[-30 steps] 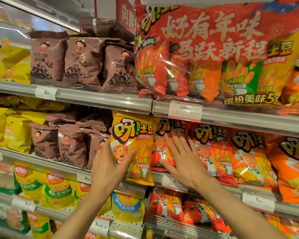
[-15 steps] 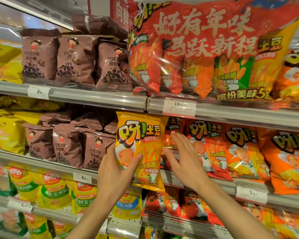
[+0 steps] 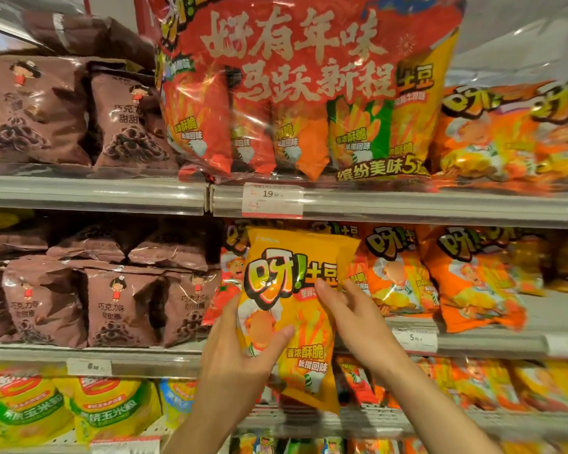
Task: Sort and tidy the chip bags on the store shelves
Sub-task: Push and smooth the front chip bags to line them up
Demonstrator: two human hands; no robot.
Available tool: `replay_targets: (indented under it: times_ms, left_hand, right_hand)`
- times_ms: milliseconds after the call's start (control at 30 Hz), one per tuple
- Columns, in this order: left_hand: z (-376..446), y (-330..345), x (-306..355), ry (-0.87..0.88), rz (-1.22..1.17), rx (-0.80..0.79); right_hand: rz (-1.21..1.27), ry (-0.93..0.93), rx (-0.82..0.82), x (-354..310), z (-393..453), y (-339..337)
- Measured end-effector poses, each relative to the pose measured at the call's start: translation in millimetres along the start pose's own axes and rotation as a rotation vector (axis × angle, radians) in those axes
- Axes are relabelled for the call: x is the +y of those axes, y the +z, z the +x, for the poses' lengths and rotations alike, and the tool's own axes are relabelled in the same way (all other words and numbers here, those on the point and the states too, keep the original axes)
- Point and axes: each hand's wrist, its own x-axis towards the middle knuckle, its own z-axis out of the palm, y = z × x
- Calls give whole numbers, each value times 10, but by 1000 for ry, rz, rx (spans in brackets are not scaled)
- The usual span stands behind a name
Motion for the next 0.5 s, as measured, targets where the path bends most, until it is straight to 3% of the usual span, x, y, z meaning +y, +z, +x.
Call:
replay_targets:
  times_ms: [500]
  left_hand:
    - [-185, 1074, 398, 24, -61, -188]
  right_hand:
    - [57, 55, 299, 334, -342, -1041]
